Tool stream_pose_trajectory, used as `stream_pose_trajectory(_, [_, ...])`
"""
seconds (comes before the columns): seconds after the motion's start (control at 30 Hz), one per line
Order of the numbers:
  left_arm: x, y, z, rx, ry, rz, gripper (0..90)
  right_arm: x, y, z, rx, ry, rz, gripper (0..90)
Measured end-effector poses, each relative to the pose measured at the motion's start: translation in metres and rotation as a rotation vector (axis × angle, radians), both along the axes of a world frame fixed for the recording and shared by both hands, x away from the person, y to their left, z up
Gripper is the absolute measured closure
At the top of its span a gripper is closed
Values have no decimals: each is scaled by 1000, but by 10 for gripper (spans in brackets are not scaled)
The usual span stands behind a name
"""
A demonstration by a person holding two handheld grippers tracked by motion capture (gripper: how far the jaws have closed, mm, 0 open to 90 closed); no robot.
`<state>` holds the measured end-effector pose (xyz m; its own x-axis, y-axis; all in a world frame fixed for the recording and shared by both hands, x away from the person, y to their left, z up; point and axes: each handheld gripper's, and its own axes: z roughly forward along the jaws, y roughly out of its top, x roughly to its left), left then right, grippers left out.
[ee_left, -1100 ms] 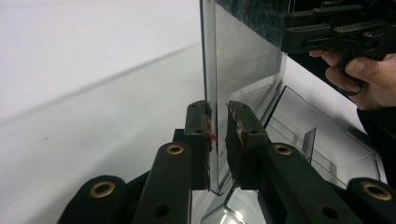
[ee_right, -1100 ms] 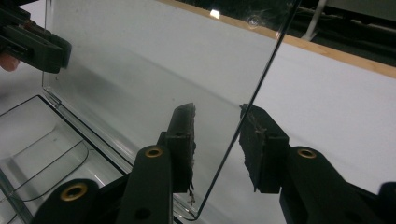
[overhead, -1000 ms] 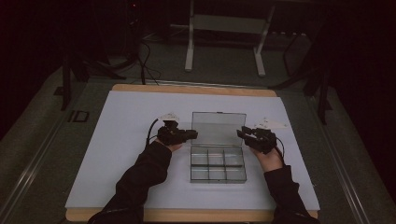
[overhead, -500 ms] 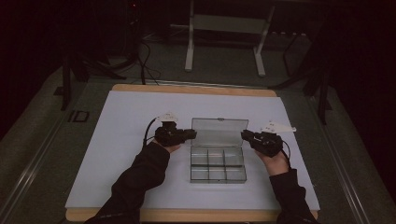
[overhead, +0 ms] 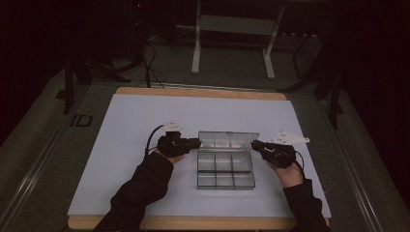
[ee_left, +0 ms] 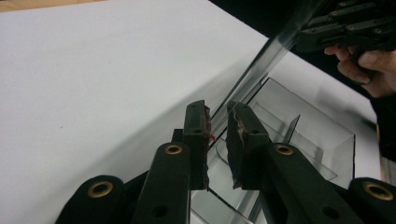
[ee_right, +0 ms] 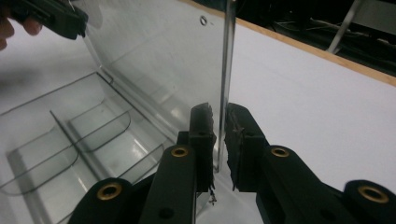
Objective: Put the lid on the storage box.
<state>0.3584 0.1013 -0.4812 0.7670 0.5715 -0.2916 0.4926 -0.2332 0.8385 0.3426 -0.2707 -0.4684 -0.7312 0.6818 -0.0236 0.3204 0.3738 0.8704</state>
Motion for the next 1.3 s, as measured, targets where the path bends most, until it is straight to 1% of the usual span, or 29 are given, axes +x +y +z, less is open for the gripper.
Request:
stream_pose_trajectory(0.13, [-6, 1, -2, -2, 1, -3, 796, -4, -2, -3, -1, 1, 13, 815])
stream_pose_trajectory(0.2, [-9, 1, -2, 5, -5, -5, 796, -6, -4, -4, 1, 4, 19, 817])
stream_pose_trajectory(0.47, [-21, 1, -4, 22, -7, -16, 798, -13, -7, -7, -14, -6, 52, 817])
stream_pose_trajectory(0.6, [-26, 2, -6, 36, -7, -30, 801, -17, -10, -10, -10, -3, 69, 817])
stream_pose_trajectory(0.67, [-28, 1, -6, 45, -10, -34, 803, -19, -11, -12, -19, -11, 80, 817])
stream_pose_trajectory(0.83, [-34, 1, -7, 68, -19, -47, 803, -23, -13, -16, -31, -15, 100, 817])
stream_pose_trajectory(1.03, [-40, 1, -11, 72, 1, -62, 804, -28, -15, -22, -39, -7, 119, 818])
stream_pose_trajectory(1.17, [-44, 1, -14, 88, 10, -70, 807, -31, -16, -26, -45, 6, 125, 826])
stream_pose_trajectory(1.3, [-46, 0, -17, 100, 31, -86, 807, -34, -17, -29, -55, 22, 132, 828])
